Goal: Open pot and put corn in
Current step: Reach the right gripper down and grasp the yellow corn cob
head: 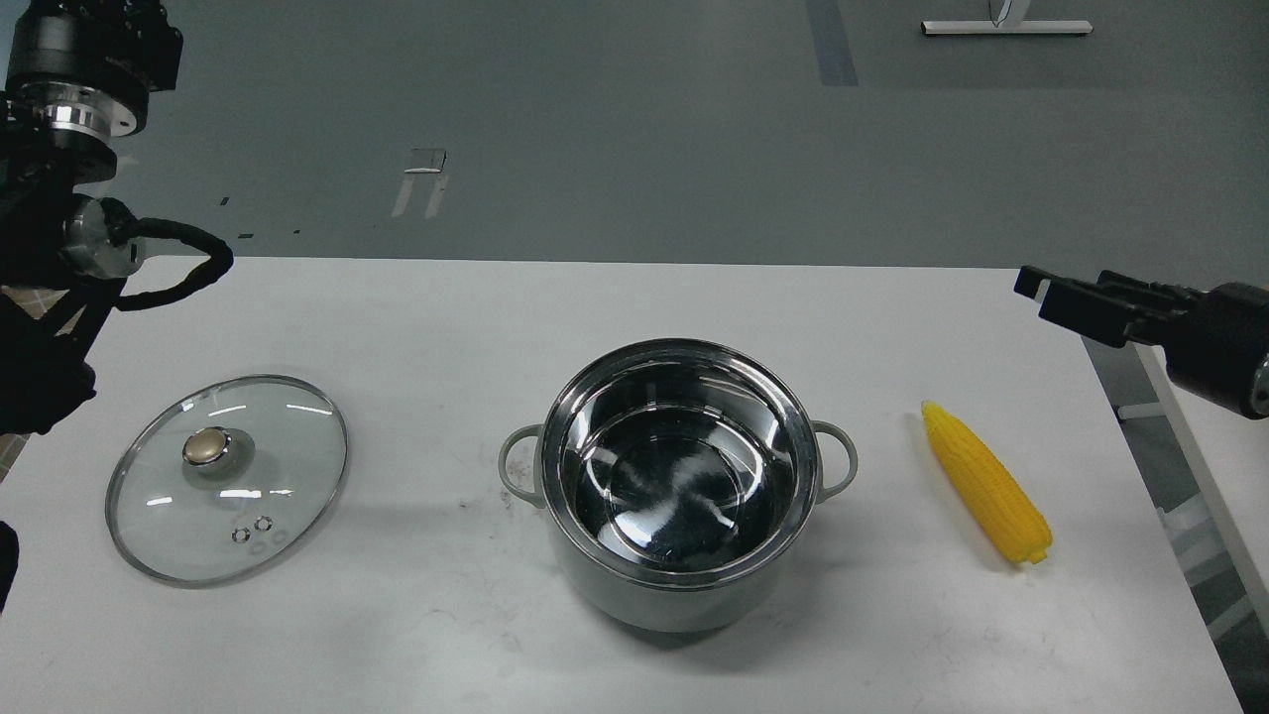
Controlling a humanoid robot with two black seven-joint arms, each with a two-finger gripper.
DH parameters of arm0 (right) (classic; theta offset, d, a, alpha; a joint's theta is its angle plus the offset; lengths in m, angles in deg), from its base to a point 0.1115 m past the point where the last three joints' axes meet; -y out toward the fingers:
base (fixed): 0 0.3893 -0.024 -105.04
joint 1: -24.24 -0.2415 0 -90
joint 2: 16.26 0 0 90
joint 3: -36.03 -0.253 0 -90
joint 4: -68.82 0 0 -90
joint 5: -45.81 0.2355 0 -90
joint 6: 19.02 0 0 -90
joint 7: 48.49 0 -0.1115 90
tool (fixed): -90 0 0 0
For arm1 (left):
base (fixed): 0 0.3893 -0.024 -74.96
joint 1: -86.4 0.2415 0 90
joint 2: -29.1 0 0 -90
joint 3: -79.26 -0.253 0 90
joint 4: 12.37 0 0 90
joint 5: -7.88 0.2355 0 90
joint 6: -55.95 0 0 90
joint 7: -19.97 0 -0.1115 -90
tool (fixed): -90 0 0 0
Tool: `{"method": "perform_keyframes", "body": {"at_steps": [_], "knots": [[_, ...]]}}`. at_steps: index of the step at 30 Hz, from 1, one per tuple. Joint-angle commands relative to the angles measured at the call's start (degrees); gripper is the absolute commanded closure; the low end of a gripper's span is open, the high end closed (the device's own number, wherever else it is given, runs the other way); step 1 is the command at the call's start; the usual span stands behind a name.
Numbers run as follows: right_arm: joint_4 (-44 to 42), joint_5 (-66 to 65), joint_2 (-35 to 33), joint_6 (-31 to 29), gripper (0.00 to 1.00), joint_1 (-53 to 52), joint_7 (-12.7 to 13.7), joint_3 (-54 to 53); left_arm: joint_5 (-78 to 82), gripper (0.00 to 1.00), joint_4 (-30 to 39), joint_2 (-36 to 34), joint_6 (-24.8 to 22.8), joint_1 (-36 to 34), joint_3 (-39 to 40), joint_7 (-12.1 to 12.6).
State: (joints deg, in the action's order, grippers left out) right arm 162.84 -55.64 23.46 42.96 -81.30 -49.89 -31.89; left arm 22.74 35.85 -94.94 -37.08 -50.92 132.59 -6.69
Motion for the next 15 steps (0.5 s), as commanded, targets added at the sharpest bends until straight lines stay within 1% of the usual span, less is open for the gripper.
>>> {"method": "perform_keyframes", "body": {"at_steps": [1, 2, 6, 7, 8, 9, 14, 15], "knots": [[-0.06, -9.61, 0.01, 0.02, 0.00, 0.33, -0.01, 4.80, -6.33, 0.02, -0.76, 2.56, -4.53, -0.84, 3.00, 5.47], [-0.33, -12.52, 0.10, 0.02, 0.00, 0.77, -0.01, 6.12, -6.77, 0.02, -0.76, 2.57, -4.62, -0.75, 3.27, 6.09], [-2.00, -17.73, 1.15, 0.02, 0.00, 2.79, -0.01, 7.89, -6.95, 0.02, -0.76, 2.65, -5.41, -0.67, 3.80, 6.28], [-2.69, -18.78, 2.20, 0.02, 0.00, 3.66, -0.01, 8.15, -7.04, 0.02, -0.67, 2.65, -6.54, -0.67, 4.07, 6.36], [-3.48, -19.22, 3.25, 0.02, 0.01, 4.45, -0.01, 8.59, -7.30, 0.02, -0.67, 2.83, -7.95, -0.67, 4.33, 6.28], [-3.93, -19.49, 3.78, 0.02, 0.03, 4.81, 0.08, 8.76, -7.31, 0.02, -0.67, 3.00, -8.39, -0.67, 4.33, 6.19], [-7.97, -22.82, 7.83, 0.02, 0.08, 5.25, 0.35, 10.87, -7.39, 0.02, -0.41, 4.15, -8.66, -0.58, 4.60, 6.01], [-8.93, -23.55, 8.96, 0.02, 0.13, 5.25, 0.35, 11.22, -7.39, 0.02, -0.32, 4.24, -8.75, -0.58, 4.60, 5.93]]}}
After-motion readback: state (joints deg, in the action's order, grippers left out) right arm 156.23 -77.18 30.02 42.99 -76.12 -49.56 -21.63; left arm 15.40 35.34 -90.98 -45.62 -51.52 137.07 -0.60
